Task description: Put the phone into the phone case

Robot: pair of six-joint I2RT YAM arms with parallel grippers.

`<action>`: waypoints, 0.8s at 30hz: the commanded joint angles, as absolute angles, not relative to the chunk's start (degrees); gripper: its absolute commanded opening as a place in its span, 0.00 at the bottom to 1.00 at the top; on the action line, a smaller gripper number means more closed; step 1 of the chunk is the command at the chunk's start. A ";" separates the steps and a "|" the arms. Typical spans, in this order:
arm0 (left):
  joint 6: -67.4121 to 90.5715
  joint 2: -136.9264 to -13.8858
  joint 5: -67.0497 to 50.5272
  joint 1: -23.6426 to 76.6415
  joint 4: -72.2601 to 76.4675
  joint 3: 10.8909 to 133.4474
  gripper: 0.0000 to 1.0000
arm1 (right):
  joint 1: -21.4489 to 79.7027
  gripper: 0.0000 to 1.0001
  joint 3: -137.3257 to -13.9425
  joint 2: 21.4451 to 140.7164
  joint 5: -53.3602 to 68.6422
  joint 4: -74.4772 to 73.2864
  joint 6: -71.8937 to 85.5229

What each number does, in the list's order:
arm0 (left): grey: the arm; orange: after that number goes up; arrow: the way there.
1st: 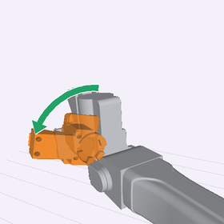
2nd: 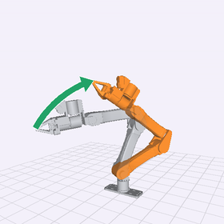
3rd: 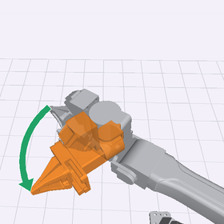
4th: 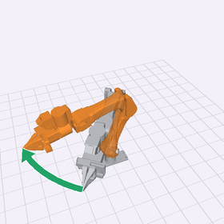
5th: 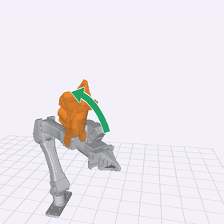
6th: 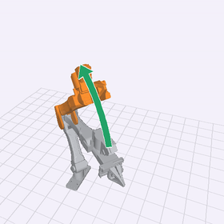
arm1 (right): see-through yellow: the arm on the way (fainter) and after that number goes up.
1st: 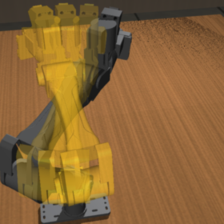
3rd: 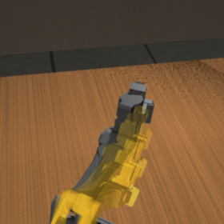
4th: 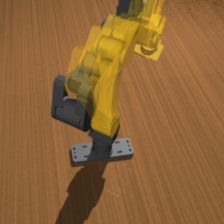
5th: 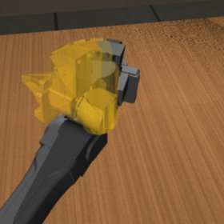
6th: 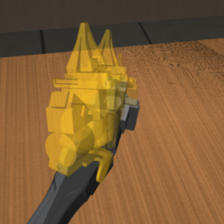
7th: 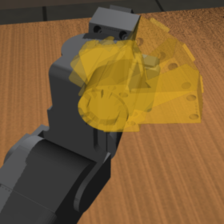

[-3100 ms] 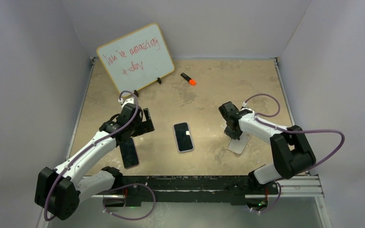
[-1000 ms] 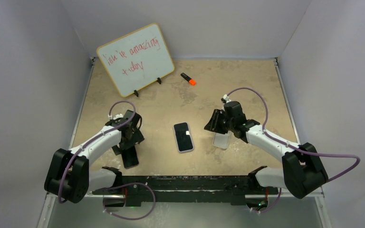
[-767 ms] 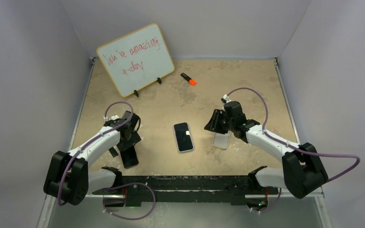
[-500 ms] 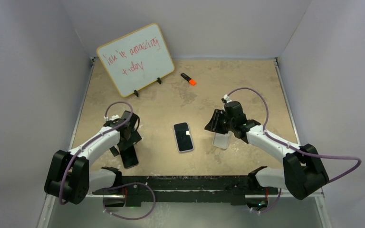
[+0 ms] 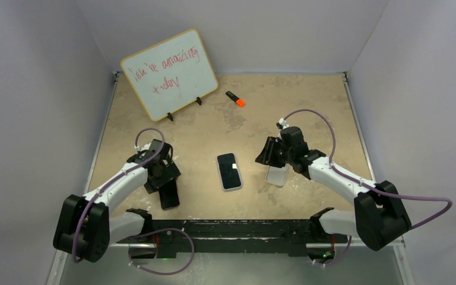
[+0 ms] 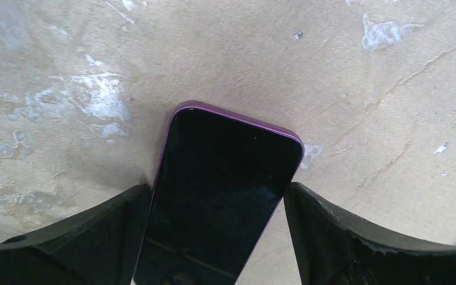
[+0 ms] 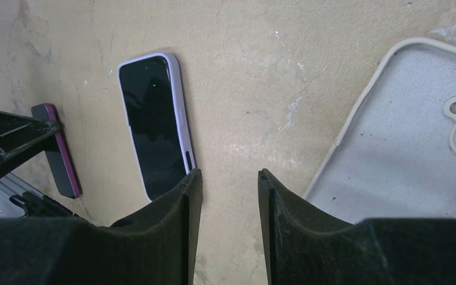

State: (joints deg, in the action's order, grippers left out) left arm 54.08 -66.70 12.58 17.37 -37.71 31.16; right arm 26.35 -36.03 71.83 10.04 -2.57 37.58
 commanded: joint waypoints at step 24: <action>55.18 -67.33 -7.16 17.14 -20.17 25.48 0.70 | 47.84 0.66 -36.04 81.84 18.37 31.67 50.64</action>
State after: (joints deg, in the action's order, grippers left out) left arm 54.46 -66.63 -4.78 17.26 -21.43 28.36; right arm 44.14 -33.61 77.71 19.07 21.80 47.22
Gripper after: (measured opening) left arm 0.700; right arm 0.656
